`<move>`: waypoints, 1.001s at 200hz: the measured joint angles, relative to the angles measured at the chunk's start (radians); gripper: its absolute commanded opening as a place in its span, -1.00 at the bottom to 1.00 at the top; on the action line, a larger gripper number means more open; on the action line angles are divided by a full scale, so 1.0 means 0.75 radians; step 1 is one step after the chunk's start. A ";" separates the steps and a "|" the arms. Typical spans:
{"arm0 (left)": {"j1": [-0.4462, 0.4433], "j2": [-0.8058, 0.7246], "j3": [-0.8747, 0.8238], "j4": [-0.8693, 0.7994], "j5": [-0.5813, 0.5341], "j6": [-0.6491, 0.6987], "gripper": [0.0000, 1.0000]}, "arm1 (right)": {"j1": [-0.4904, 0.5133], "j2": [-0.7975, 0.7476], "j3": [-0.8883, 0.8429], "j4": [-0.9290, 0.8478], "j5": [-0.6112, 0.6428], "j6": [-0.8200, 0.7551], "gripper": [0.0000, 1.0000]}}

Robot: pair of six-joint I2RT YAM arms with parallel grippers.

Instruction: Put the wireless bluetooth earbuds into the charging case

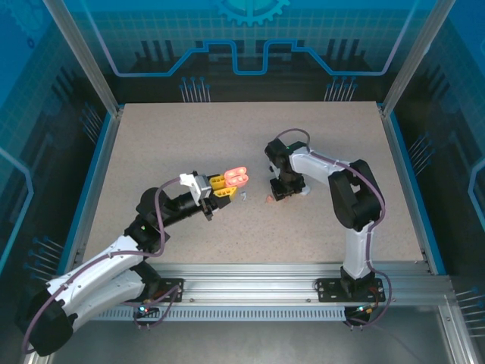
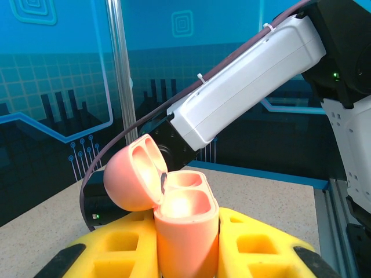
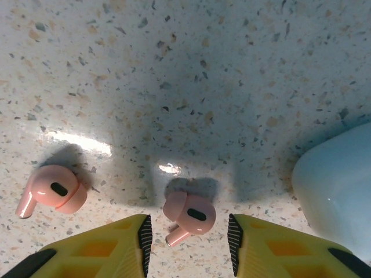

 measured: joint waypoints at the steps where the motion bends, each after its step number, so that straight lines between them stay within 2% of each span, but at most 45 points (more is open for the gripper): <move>1: 0.000 0.000 0.000 0.000 -0.001 0.001 -1.00 | 0.000 0.001 0.001 -0.001 0.000 0.000 -0.17; 200: 0.000 0.034 0.000 0.001 -0.003 0.000 -1.00 | 0.003 0.077 0.054 -0.024 0.003 -0.001 -0.42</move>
